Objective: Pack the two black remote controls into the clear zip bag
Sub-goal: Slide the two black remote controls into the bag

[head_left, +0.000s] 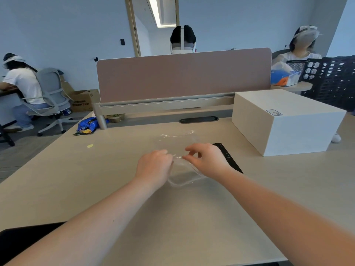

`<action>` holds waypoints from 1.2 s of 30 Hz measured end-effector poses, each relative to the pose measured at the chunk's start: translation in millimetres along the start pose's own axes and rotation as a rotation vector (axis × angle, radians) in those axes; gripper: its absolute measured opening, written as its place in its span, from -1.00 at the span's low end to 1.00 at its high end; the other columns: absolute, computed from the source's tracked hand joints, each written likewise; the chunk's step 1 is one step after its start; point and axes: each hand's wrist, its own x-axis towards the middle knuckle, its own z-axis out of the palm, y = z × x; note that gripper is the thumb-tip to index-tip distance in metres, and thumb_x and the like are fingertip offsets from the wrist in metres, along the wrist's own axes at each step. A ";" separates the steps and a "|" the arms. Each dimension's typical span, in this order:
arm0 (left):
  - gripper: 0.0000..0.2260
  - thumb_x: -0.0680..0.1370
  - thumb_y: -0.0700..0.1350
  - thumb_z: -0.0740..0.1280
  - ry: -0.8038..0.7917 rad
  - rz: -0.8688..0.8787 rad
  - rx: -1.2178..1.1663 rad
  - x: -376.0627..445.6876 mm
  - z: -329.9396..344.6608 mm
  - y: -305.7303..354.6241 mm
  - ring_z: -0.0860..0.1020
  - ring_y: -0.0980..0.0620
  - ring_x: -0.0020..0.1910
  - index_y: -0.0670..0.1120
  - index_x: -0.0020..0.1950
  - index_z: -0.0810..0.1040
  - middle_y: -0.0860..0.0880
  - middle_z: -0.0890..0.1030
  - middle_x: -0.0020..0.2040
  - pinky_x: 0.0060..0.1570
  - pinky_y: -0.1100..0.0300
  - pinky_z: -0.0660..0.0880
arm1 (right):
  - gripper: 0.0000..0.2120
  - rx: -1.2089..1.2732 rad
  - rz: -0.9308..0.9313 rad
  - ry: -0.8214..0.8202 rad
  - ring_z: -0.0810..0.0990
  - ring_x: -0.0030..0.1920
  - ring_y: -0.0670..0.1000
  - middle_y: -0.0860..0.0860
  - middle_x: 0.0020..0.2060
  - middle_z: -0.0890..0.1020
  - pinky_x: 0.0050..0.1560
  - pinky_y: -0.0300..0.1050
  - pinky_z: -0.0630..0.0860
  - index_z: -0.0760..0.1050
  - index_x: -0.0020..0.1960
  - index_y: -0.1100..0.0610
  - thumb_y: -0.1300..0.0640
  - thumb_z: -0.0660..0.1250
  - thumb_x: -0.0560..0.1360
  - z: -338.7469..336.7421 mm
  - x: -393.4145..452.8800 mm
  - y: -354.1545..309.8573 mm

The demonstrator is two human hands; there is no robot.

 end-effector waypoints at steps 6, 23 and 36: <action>-0.84 0.52 -0.10 0.25 -0.098 -0.222 -0.256 -6.6 12.5 -6.3 0.55 -0.15 -0.08 -0.12 -0.15 0.59 -0.08 0.63 -0.13 -0.19 0.06 0.48 | -0.75 -0.268 0.397 -0.078 0.50 0.11 0.16 0.13 0.05 0.58 0.01 -0.01 0.55 0.51 0.17 0.14 0.10 0.26 0.52 -16.3 -14.5 34.0; -0.87 0.50 0.02 0.31 -0.192 -0.458 -0.328 -11.9 11.5 -12.8 0.57 -0.08 -0.07 0.04 -0.14 0.63 0.03 0.67 -0.11 -0.24 0.19 0.39 | -0.75 -0.484 0.463 -0.269 0.42 0.19 0.13 0.11 0.07 0.58 0.02 -0.04 0.46 0.44 0.19 0.06 0.11 0.25 0.51 -4.2 -15.5 29.1; -0.87 0.49 0.02 0.31 -0.282 -0.455 -0.338 -21.2 20.4 -18.6 0.56 -0.08 -0.08 0.02 -0.15 0.62 0.02 0.67 -0.11 -0.21 0.15 0.46 | -0.80 -0.378 0.493 -0.160 0.51 0.03 0.21 0.15 -0.06 0.62 -0.21 -0.07 0.40 0.38 0.08 0.17 0.26 0.21 0.46 2.2 -11.5 25.1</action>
